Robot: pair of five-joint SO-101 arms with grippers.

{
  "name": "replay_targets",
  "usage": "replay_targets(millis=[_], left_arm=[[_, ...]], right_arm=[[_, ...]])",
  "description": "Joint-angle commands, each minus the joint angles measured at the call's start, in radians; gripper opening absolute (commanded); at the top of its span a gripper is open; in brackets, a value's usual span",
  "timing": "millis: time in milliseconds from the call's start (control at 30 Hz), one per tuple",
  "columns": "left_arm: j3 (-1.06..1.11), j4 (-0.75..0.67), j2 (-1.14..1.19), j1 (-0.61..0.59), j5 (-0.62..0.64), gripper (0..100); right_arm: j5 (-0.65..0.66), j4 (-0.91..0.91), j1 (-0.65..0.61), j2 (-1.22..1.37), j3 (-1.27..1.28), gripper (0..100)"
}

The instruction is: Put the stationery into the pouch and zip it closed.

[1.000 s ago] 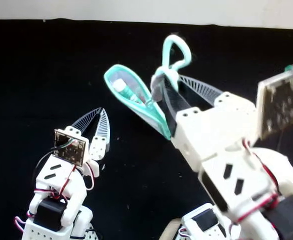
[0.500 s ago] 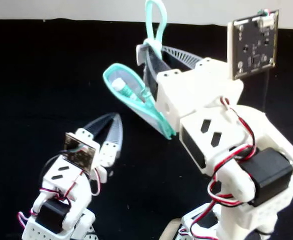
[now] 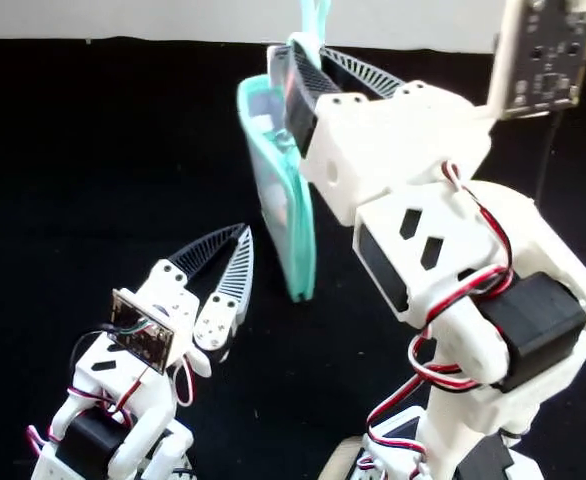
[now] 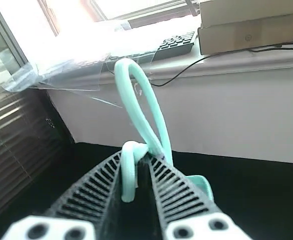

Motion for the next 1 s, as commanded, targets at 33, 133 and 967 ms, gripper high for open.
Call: replay_targets(millis=[33,133,967], left_arm=[[-0.038,0.003,-0.007,0.012,0.000,1],[-0.042,0.003,-0.007,0.007,0.000,1],[-0.116,0.292,-0.007,0.013,0.000,17]], right_arm=[[-0.040,-0.018,0.010,-0.002,-0.071,0.6],[-0.055,-0.021,0.010,-0.002,-0.073,0.6],[-0.058,-0.189,-0.133,0.145,-0.074,0.6]])
